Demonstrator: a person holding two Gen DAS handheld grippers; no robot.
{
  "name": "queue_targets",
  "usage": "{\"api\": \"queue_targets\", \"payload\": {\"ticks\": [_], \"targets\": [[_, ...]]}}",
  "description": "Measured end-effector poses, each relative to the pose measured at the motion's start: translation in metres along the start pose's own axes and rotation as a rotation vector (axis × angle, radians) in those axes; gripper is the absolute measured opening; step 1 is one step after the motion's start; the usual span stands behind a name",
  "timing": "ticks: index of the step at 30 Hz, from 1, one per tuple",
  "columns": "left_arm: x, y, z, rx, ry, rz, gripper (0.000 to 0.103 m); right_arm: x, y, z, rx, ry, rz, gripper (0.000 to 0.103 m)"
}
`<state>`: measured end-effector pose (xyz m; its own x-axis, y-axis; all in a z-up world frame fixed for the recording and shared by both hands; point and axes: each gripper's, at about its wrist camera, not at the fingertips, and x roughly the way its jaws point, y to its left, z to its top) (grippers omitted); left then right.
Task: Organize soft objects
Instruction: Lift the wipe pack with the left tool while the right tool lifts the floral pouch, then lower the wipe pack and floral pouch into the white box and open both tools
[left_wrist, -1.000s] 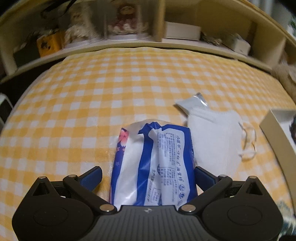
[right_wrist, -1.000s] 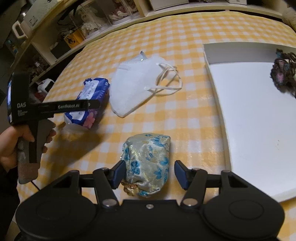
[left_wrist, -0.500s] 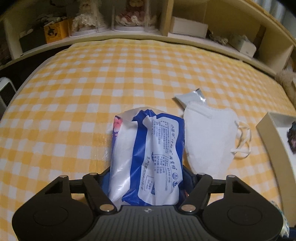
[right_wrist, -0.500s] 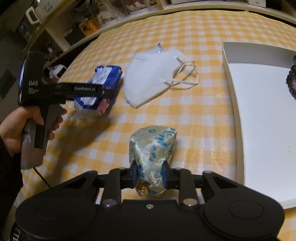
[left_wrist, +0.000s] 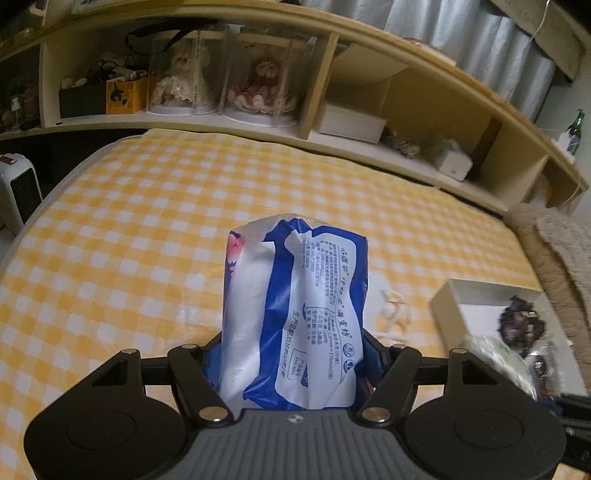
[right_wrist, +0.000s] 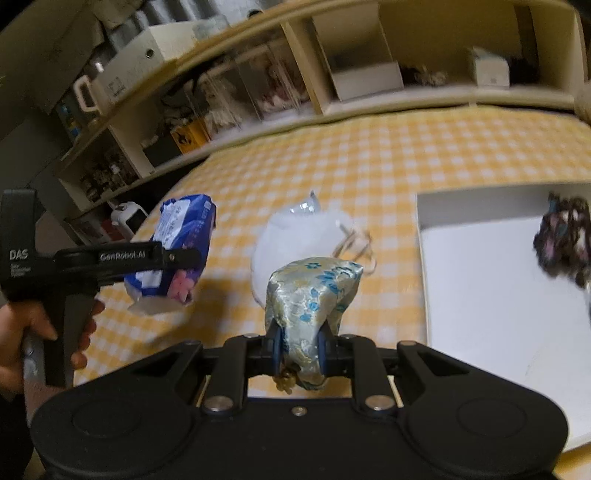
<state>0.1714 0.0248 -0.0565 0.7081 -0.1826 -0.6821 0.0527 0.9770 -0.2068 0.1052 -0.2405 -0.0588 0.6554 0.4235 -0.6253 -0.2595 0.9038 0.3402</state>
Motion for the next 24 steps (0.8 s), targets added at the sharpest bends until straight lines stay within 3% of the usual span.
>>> {"api": "queue_targets", "payload": {"ticks": [8, 15, 19, 24], "targets": [[-0.029, -0.023, -0.013, -0.035, -0.018, -0.099, 0.07, -0.037, -0.003, 0.016, -0.053, -0.118, 0.021, 0.019], [-0.033, -0.058, -0.014, -0.012, -0.006, -0.177, 0.07, -0.069, -0.03, 0.025, -0.037, -0.164, -0.03, 0.019], [-0.03, -0.091, -0.01, 0.079, -0.014, -0.194, 0.07, -0.085, -0.052, 0.024, -0.031, -0.151, -0.084, 0.019], [-0.018, -0.138, -0.005, 0.266, -0.032, -0.235, 0.07, -0.103, -0.086, 0.019, 0.045, -0.161, -0.142, 0.02]]}}
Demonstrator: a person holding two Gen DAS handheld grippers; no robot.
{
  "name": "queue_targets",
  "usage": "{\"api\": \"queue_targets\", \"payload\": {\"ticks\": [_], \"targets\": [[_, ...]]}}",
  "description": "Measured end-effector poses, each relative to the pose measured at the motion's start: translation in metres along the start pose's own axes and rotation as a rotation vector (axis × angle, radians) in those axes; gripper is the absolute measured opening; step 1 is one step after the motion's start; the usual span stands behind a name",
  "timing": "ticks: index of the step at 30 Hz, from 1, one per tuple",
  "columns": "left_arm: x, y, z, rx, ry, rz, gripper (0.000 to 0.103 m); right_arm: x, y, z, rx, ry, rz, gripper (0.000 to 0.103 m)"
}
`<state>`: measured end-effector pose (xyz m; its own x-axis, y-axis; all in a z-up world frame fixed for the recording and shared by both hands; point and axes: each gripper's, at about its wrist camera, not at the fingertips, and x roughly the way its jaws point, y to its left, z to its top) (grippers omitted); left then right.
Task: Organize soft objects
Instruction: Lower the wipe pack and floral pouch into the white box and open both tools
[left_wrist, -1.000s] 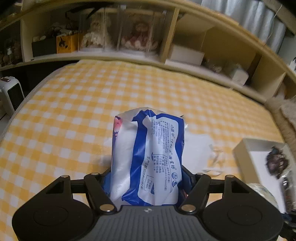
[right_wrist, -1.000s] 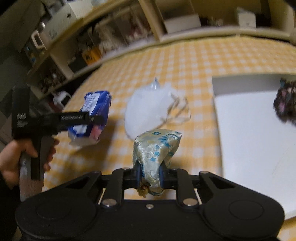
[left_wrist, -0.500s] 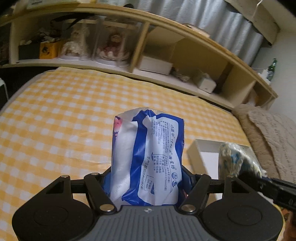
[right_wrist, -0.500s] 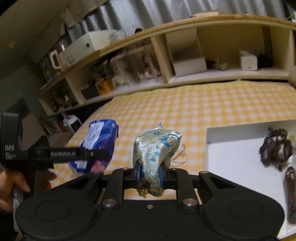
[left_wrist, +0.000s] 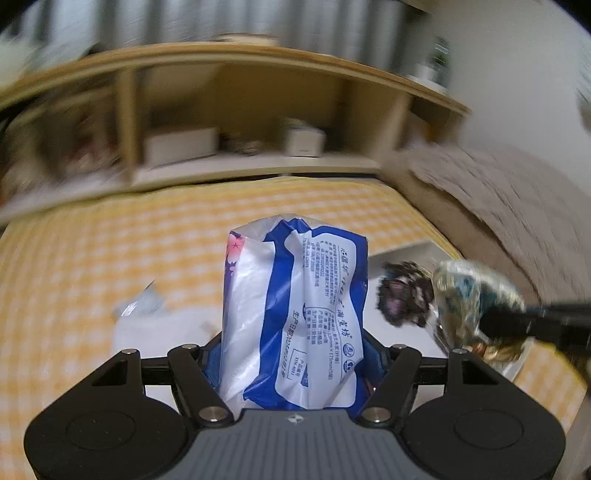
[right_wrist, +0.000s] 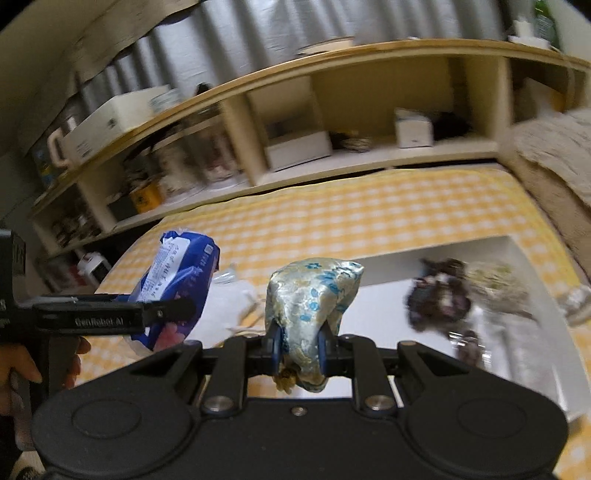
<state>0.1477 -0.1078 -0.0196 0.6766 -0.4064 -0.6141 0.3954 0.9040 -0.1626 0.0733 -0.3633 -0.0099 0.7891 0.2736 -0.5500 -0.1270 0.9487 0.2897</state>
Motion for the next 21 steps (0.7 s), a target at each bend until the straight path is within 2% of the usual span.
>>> {"api": "queue_targets", "payload": {"ticks": [4, 10, 15, 21], "targets": [[0.027, -0.033, 0.011, 0.192, 0.004, -0.034, 0.07, -0.008, -0.028, 0.001, 0.051, -0.003, -0.047, 0.02], [0.066, -0.09, 0.023, 0.594, 0.034, -0.052, 0.07, -0.007, -0.069, 0.0, 0.055, 0.046, -0.065, 0.02], [0.1, -0.122, 0.02, 0.833, 0.175, -0.123, 0.07, 0.0, -0.092, -0.006, 0.038, 0.096, -0.04, 0.02], [0.137, -0.137, 0.009, 1.04, 0.349, -0.178, 0.07, 0.016, -0.11, -0.018, 0.027, 0.16, 0.002, 0.02]]}}
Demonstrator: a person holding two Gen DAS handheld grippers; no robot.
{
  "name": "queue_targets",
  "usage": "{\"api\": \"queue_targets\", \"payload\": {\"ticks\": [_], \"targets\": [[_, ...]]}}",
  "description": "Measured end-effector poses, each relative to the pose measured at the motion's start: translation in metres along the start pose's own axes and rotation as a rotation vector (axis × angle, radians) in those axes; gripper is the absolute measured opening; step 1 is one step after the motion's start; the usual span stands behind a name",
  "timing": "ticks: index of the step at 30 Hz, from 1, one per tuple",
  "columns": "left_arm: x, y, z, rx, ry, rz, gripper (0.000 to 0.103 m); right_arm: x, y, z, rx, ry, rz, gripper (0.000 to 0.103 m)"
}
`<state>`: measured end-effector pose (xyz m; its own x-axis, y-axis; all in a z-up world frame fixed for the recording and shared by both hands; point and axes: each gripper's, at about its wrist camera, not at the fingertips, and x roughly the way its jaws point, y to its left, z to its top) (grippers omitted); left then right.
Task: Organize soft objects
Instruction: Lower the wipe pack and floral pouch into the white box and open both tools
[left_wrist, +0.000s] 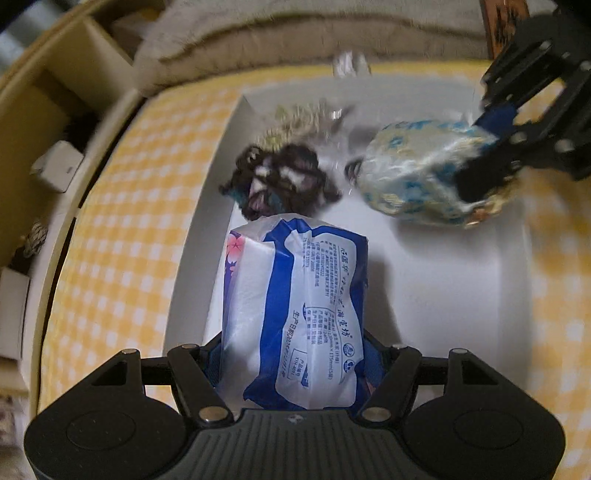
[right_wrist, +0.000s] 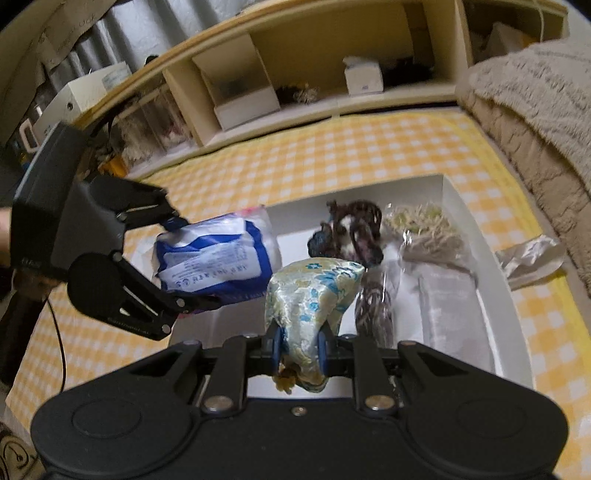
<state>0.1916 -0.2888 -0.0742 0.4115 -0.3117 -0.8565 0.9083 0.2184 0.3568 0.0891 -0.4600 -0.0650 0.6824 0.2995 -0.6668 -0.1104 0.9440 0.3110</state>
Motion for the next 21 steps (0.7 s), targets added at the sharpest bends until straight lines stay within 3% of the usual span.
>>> {"api": "queue_targets", "payload": {"ticks": [4, 9, 13, 21], "targets": [[0.024, 0.007, 0.005, 0.082, 0.084, 0.019, 0.07, 0.012, -0.005, -0.006, -0.007, 0.047, 0.041, 0.02], [0.05, 0.024, 0.007, 0.119, 0.128, 0.046, 0.07, 0.022, -0.007, -0.011, -0.013, 0.082, 0.061, 0.02], [0.064, 0.031, 0.013, 0.123, 0.101, 0.042, 0.072, 0.029, -0.006, -0.01, -0.051, 0.102, 0.027, 0.02], [0.073, 0.042, 0.003, 0.039, 0.072, 0.066, 0.091, 0.039, -0.014, -0.014, -0.064, 0.135, -0.041, 0.027]]}}
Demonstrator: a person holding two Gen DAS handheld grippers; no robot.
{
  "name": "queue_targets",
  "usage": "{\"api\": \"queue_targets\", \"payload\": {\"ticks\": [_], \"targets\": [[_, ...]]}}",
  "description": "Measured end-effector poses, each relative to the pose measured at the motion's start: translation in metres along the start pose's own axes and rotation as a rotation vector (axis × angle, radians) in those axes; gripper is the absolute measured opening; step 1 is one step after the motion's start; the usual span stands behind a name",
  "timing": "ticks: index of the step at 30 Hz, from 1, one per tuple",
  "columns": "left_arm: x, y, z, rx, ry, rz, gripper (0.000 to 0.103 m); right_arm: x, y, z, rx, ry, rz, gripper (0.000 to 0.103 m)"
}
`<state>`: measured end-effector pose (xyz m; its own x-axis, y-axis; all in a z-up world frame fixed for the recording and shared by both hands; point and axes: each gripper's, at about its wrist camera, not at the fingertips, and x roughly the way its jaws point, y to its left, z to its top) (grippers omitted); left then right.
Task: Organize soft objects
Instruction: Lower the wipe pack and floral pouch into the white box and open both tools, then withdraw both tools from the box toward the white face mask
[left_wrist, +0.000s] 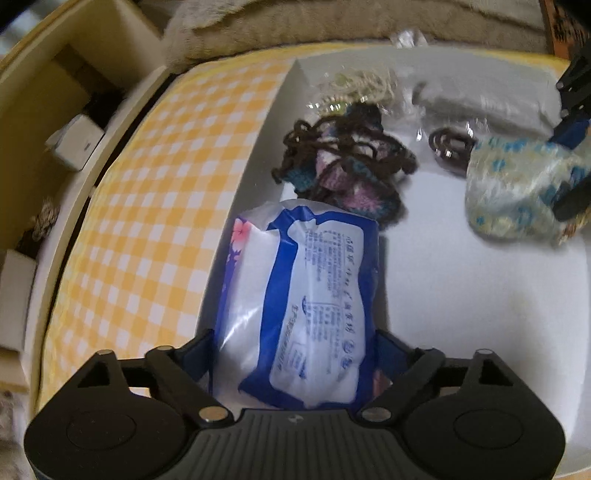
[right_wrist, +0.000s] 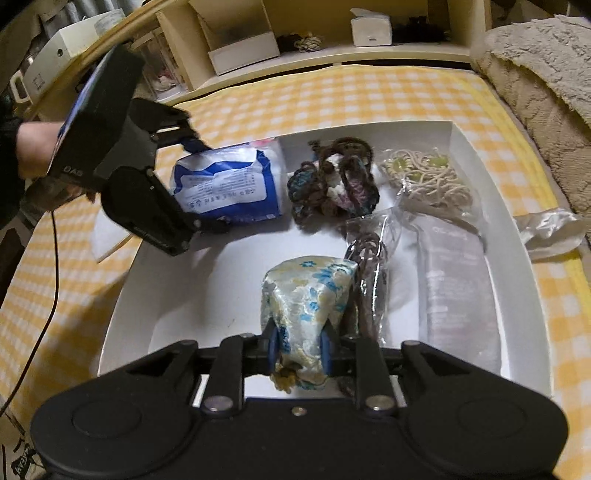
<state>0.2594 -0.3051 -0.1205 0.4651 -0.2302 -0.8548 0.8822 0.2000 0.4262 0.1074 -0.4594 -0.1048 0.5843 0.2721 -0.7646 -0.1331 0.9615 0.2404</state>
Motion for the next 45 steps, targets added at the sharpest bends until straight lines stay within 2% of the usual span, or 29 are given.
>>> {"api": "queue_targets", "payload": {"ticks": [3, 6, 9, 17, 23, 30, 35, 39, 41, 45], "targets": [[-0.006, 0.004, -0.007, -0.065, -0.034, -0.021, 0.094, -0.005, 0.003, 0.0, -0.008, -0.001, -0.036, 0.049], [-0.017, 0.008, -0.014, -0.153, -0.066, -0.051, 0.096, -0.012, 0.002, 0.0, 0.008, -0.007, -0.034, 0.049], [-0.029, 0.006, -0.019, -0.196, -0.085, -0.055, 0.098, -0.02, 0.005, 0.002, 0.016, -0.022, -0.043, 0.054], [-0.066, -0.002, -0.026, -0.245, -0.132, -0.032, 0.1, -0.048, 0.018, 0.004, 0.009, -0.057, -0.058, 0.061], [-0.102, -0.006, -0.035, -0.372, -0.178, -0.03, 0.1, -0.073, 0.031, 0.002, -0.003, -0.093, -0.068, 0.064], [-0.149, -0.019, -0.045, -0.475, -0.242, -0.015, 0.1, -0.108, 0.044, 0.004, 0.004, -0.159, -0.073, 0.065], [-0.184, -0.024, -0.053, -0.58, -0.286, 0.005, 0.1, -0.134, 0.053, 0.008, 0.049, -0.209, -0.067, 0.066], [-0.208, -0.032, -0.06, -0.663, -0.306, 0.005, 0.103, -0.15, 0.061, 0.007, 0.103, -0.24, -0.048, 0.07], [-0.22, -0.038, -0.064, -0.699, -0.315, 0.018, 0.103, -0.157, 0.067, 0.004, 0.113, -0.249, -0.047, 0.076], [-0.241, -0.049, -0.077, -0.774, -0.337, 0.022, 0.103, -0.169, 0.083, -0.003, 0.121, -0.265, -0.049, 0.082]]}}
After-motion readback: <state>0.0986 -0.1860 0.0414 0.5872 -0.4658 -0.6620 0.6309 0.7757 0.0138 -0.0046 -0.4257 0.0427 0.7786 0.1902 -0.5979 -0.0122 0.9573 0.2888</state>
